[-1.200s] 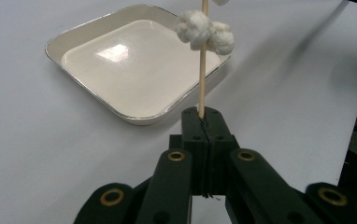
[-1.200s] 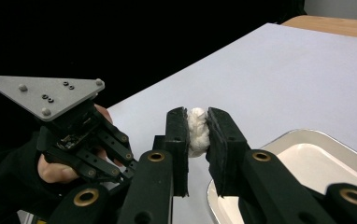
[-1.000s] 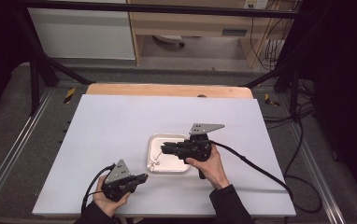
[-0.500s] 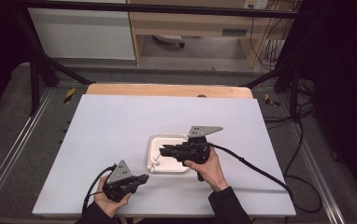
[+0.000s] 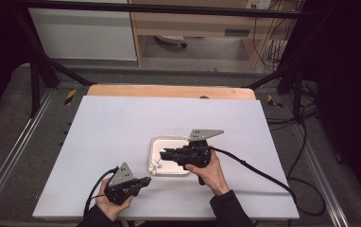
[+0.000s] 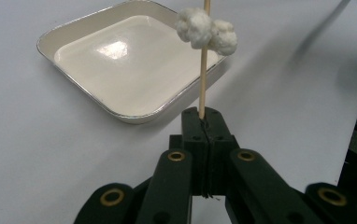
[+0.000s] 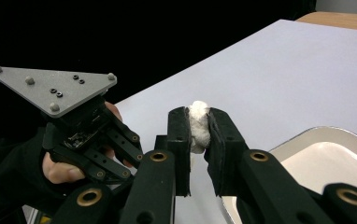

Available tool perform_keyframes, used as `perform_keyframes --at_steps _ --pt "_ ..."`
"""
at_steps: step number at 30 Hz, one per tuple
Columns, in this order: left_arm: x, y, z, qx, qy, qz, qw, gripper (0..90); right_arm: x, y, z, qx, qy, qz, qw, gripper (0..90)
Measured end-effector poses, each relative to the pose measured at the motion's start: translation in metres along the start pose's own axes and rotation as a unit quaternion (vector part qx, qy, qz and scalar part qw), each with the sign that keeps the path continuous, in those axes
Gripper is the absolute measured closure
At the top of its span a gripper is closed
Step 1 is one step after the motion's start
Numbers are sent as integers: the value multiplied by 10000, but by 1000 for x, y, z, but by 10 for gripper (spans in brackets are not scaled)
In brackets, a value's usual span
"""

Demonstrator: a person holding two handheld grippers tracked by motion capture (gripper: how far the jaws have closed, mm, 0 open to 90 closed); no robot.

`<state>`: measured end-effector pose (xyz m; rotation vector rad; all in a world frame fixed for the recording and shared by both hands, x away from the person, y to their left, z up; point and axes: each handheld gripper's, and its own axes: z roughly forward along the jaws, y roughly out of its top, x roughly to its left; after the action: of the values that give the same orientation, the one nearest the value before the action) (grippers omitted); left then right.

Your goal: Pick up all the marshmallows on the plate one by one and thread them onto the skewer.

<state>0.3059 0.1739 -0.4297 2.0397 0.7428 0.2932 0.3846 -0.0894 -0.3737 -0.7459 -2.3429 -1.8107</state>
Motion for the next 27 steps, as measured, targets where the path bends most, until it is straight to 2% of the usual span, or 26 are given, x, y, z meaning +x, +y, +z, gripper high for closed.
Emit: perform_keyframes --at_steps 27 --pt "-1 1 0 -20 45 67 10000 891 0 -4 3 21 79 24 10000 812"
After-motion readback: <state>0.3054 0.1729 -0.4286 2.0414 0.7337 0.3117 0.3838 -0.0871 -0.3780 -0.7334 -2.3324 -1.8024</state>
